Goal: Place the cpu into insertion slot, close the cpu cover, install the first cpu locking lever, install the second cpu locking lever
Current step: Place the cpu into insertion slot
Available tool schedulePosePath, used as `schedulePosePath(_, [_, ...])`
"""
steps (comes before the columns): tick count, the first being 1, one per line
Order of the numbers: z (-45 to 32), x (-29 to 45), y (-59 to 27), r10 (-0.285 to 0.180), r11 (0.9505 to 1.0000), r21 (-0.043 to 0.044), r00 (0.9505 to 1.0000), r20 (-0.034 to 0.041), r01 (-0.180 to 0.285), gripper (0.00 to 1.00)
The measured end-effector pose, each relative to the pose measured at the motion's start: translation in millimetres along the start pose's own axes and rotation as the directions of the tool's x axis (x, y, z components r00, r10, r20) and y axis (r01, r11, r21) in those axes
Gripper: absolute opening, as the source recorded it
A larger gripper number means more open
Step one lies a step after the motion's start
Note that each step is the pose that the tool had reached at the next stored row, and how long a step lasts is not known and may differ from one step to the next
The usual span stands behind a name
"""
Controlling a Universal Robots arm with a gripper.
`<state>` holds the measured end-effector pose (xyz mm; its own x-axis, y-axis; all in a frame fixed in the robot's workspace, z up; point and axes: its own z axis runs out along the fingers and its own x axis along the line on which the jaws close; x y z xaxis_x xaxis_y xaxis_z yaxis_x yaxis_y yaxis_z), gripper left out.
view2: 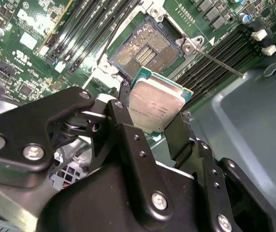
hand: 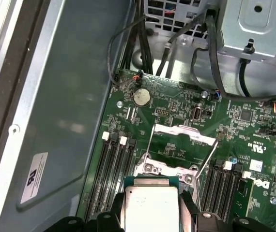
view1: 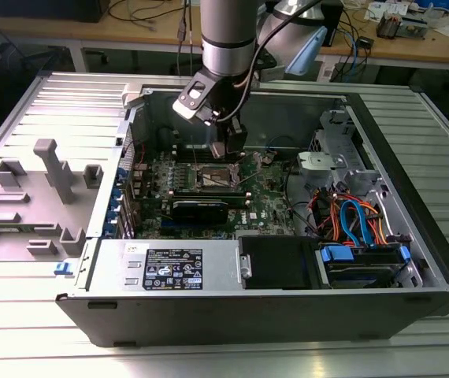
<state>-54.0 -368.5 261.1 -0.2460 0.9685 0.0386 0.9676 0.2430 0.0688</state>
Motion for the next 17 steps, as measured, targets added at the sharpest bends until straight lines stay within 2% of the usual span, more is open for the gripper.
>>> schedulePosePath(5, [2.7, -0.1, -0.6, 0.044, 0.999, -0.0017, 0.999, 0.0031, -0.044, 0.54])
schedulePosePath(7, [5.0, -0.1, -0.7, 0.078, 0.9969, -0.0031, 0.9969, 0.0054, -0.078, 0.54])
schedulePosePath(10, [6.2, -0.2, -0.9, 0.102, 0.9947, -0.004, 0.9947, 0.0072, -0.102, 0.54])
schedulePosePath(17, [6.4, -0.2, -0.9, 0.104, 0.9946, -0.0043, 0.9945, 0.0071, -0.104, 0.54])
